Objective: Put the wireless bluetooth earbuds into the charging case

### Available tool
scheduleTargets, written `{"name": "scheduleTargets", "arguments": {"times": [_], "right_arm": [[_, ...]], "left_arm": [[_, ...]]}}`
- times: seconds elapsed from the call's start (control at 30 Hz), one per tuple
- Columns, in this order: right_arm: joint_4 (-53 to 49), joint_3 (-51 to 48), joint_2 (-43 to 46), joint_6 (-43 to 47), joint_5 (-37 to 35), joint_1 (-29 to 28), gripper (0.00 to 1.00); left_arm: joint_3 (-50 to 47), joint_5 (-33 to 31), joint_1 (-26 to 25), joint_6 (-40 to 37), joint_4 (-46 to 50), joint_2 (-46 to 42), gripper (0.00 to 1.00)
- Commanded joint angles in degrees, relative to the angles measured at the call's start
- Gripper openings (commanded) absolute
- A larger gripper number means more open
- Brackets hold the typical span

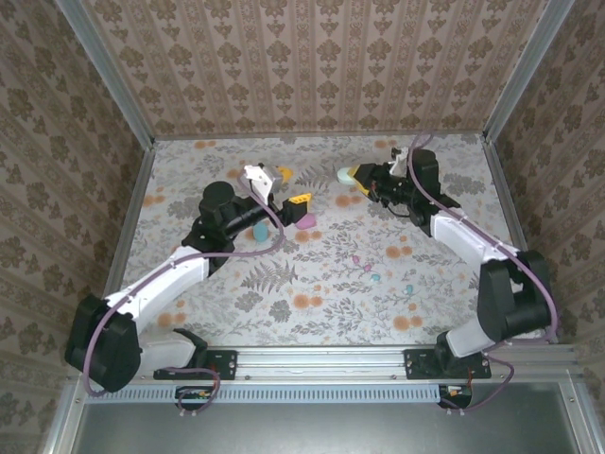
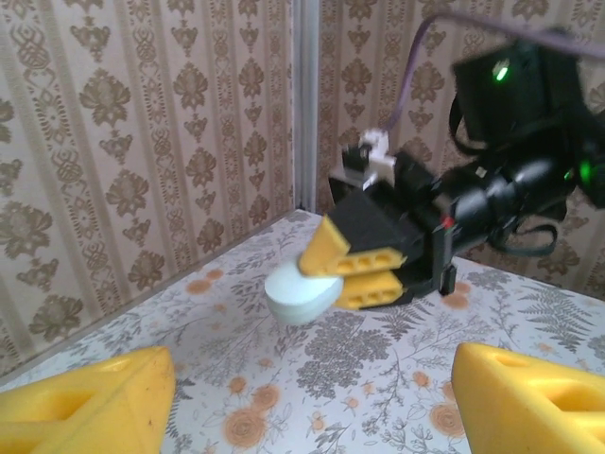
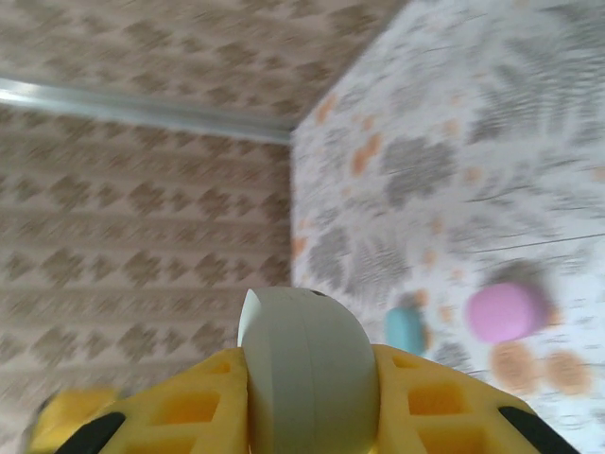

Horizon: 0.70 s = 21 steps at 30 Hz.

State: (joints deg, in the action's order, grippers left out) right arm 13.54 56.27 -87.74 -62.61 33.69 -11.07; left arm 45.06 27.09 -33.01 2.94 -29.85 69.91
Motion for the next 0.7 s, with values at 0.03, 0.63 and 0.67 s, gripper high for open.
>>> {"name": "scheduleTargets", "arguments": {"times": [0.03,0.63,0.67], "right_arm": [[-0.04,-1.13,-8.62,1.85,-4.19,1.64,0.19],[-8.38,9.34,-26.87,10.92,-4.92,1.84,0.24],[-8.84,9.47,-27.23,11.32,-5.17,1.84,0.25]], "left_arm": [[0.67,-4.65,-0.03,-0.63,3.75,-3.03,0.78],[3.69,-12.32,5.55,8.83,17.18,-6.54,0.94],[3.74,-12.12,5.76,8.90,17.35,-6.58,0.94]]}}
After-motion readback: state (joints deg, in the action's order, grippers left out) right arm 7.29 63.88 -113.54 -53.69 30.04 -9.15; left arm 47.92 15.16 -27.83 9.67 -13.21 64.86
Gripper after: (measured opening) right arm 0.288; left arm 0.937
